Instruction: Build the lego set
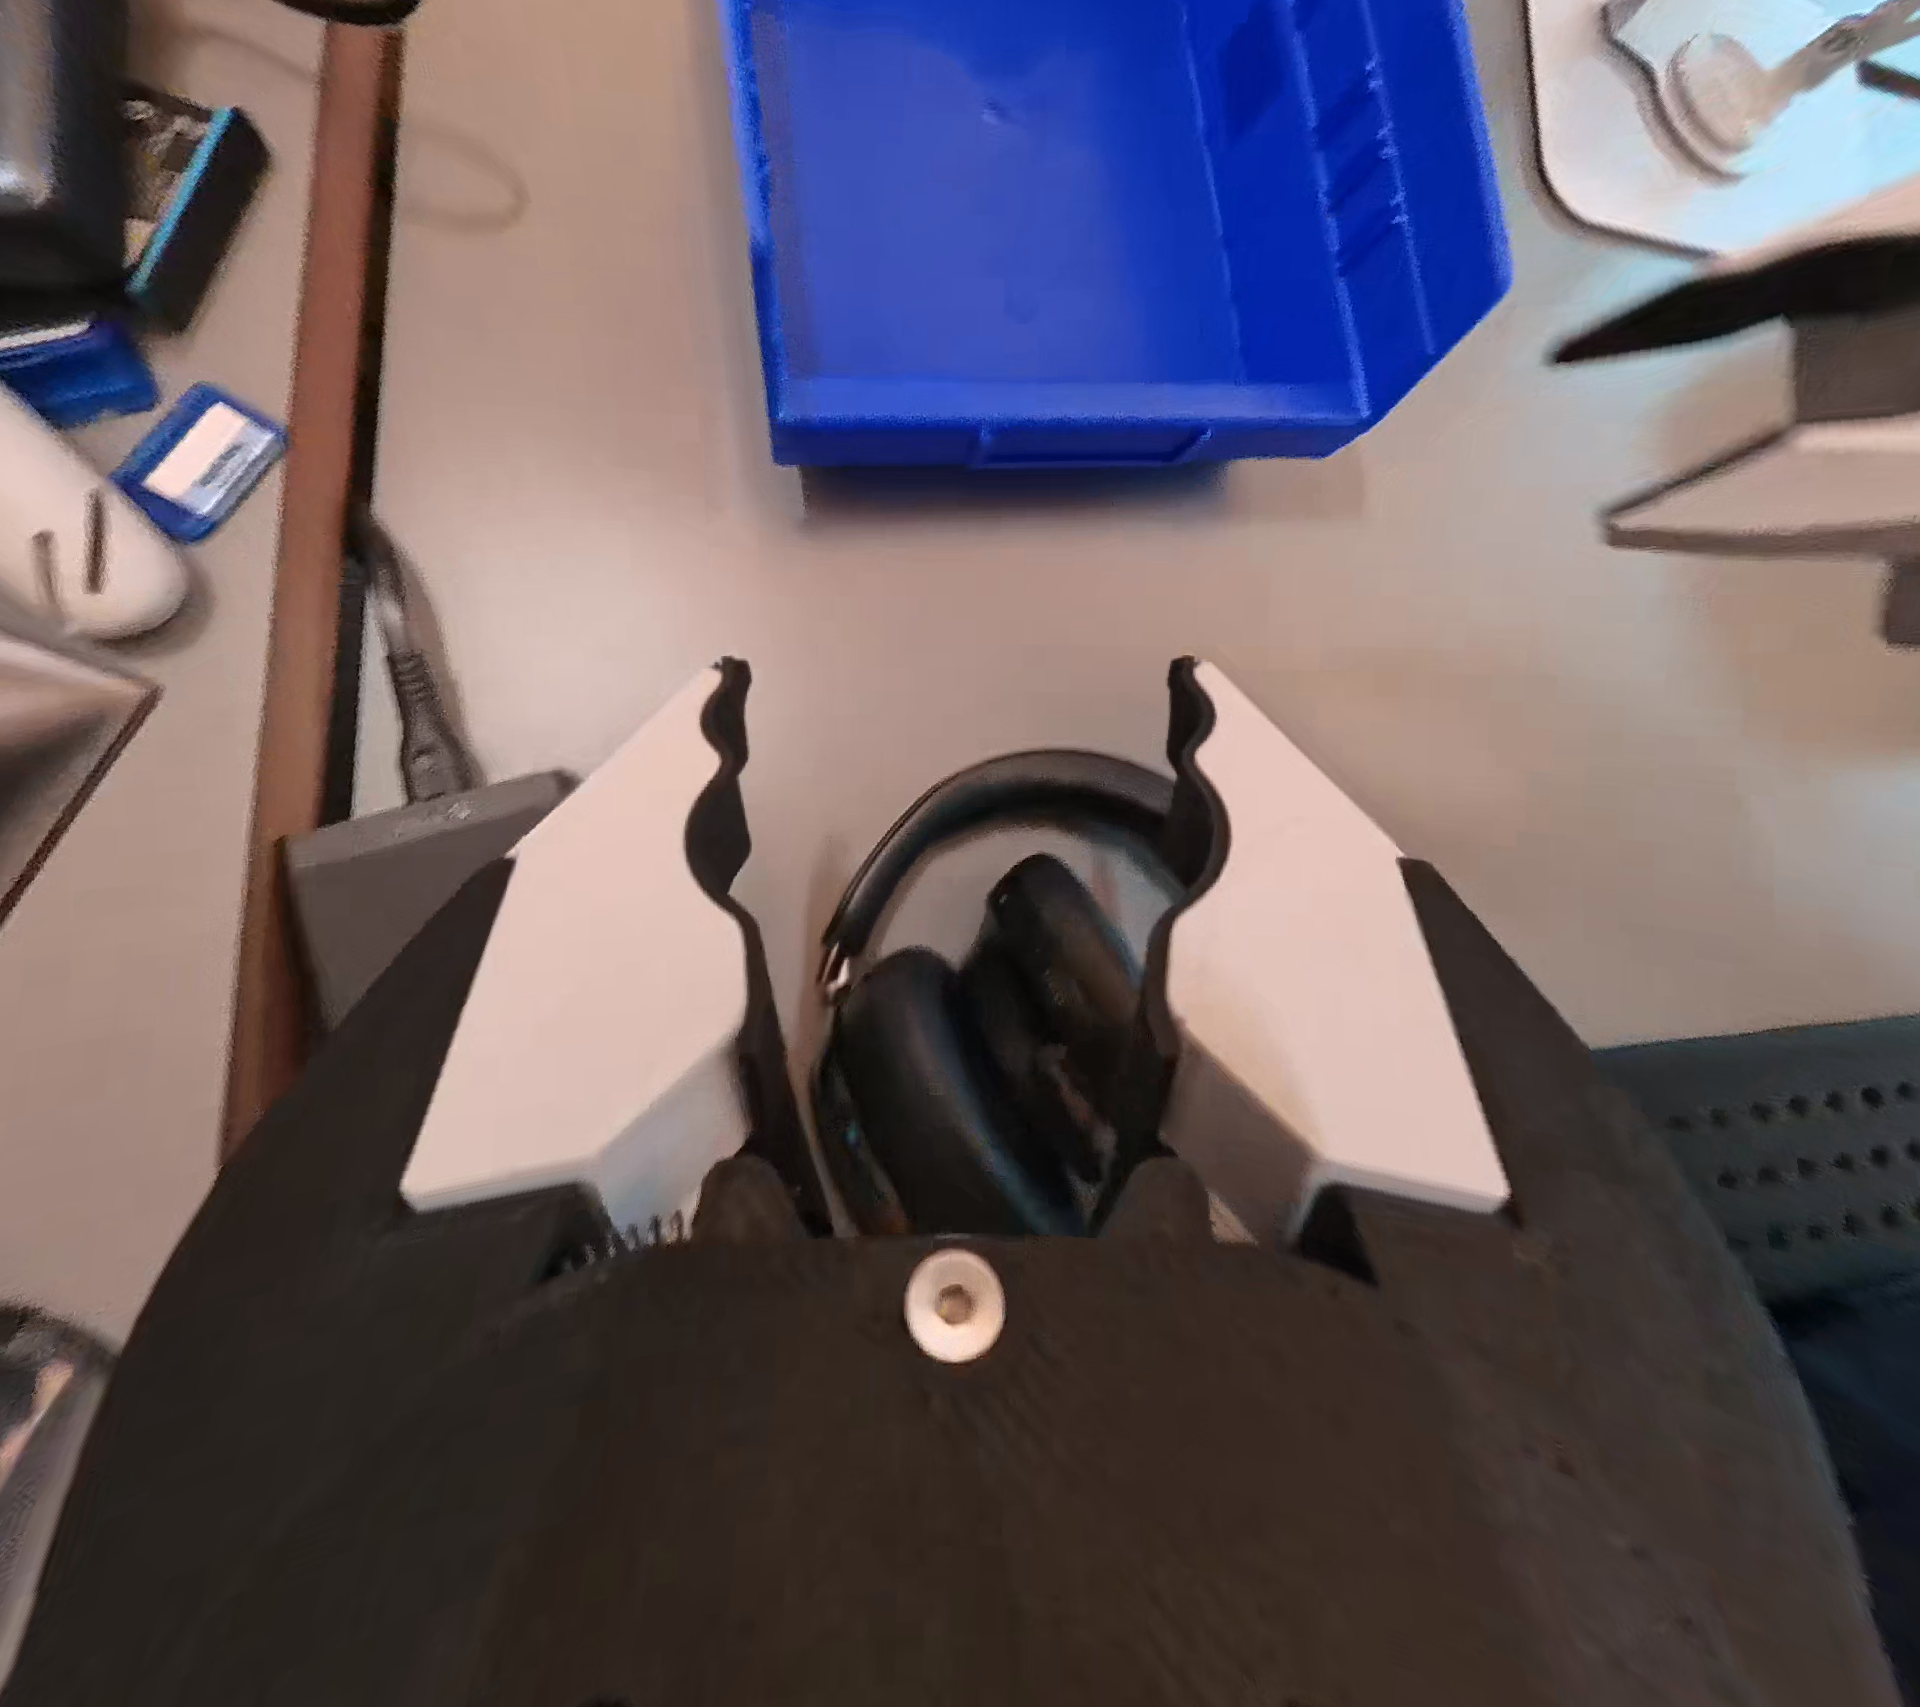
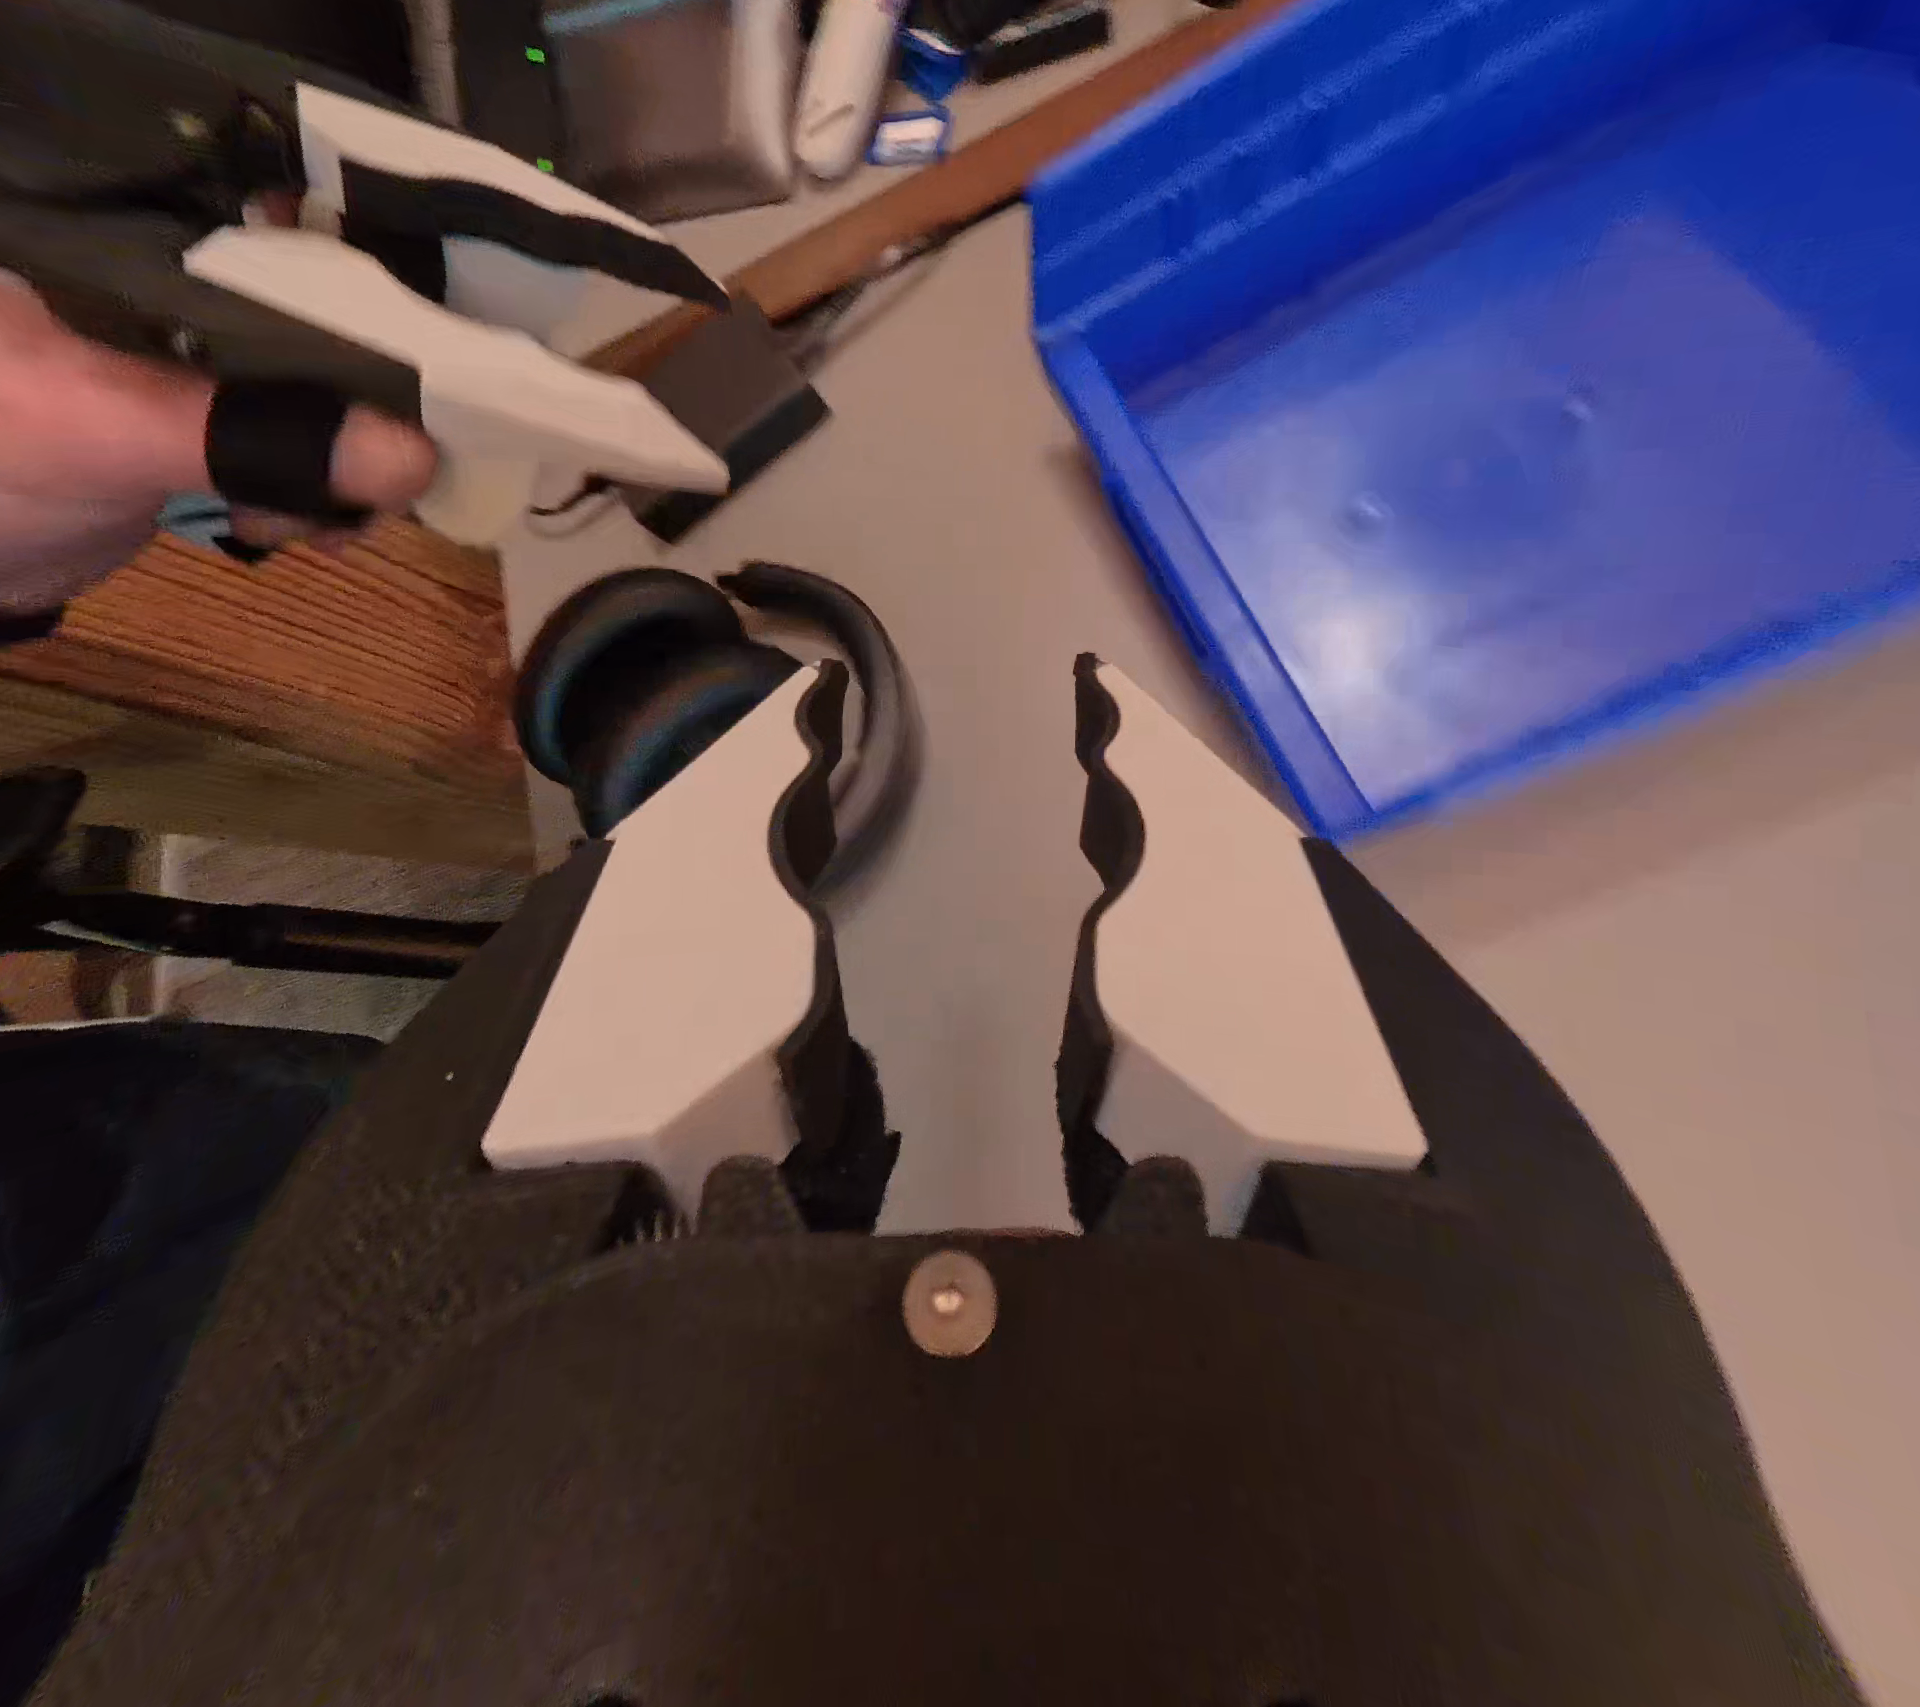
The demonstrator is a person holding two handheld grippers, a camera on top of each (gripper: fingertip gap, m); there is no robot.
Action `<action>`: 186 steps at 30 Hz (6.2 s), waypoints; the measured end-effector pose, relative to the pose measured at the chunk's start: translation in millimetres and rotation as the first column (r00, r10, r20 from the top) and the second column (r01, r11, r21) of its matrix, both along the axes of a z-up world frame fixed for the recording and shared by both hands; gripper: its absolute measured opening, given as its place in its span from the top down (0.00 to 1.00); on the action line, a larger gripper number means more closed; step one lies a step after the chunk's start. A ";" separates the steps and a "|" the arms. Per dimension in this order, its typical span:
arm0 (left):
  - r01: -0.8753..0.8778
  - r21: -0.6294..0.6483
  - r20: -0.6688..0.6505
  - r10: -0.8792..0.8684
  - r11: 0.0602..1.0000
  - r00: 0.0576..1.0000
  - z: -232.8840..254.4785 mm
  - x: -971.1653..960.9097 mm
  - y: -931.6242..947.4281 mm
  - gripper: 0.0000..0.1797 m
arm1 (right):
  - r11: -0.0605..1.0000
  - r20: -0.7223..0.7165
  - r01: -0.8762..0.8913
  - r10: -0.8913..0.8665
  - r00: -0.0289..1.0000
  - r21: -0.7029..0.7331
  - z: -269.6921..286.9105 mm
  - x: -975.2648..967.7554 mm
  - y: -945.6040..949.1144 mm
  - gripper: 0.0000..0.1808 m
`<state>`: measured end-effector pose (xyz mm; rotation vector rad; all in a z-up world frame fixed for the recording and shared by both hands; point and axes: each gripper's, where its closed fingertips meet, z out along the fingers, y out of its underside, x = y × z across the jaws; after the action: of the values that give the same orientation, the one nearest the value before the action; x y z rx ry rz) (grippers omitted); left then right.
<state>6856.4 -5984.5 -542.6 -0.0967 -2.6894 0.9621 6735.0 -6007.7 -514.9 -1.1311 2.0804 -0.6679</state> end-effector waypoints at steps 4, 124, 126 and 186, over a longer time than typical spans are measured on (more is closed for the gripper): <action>-0.002 -0.011 -0.011 0.001 1.000 1.000 -6.2 -0.6 -43.6 0.61 | 0.984 -0.096 0.151 -0.159 0.983 -0.091 -3.2 -94.3 -5.8 0.75; 0.350 -0.025 -0.169 -0.349 0.937 0.922 12.3 -461.5 41.2 0.84 | 0.656 0.156 0.693 -0.750 0.642 0.299 -10.3 -546.7 99.2 0.80; 0.338 -0.047 -0.142 -0.341 0.940 0.929 17.2 -457.2 27.7 0.83 | 0.643 0.151 0.708 -0.762 0.630 0.292 -11.0 -550.7 93.9 0.74; 0.489 -0.025 -0.152 -0.487 0.872 0.860 25.0 -487.2 -23.4 0.94 | 0.708 0.124 0.680 -0.705 0.699 0.193 -13.8 -510.6 78.3 0.85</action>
<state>6369.2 -6007.8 -517.6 -0.6435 -2.3485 0.7497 6224.4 -5929.4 -528.6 -0.1370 2.3221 -0.9202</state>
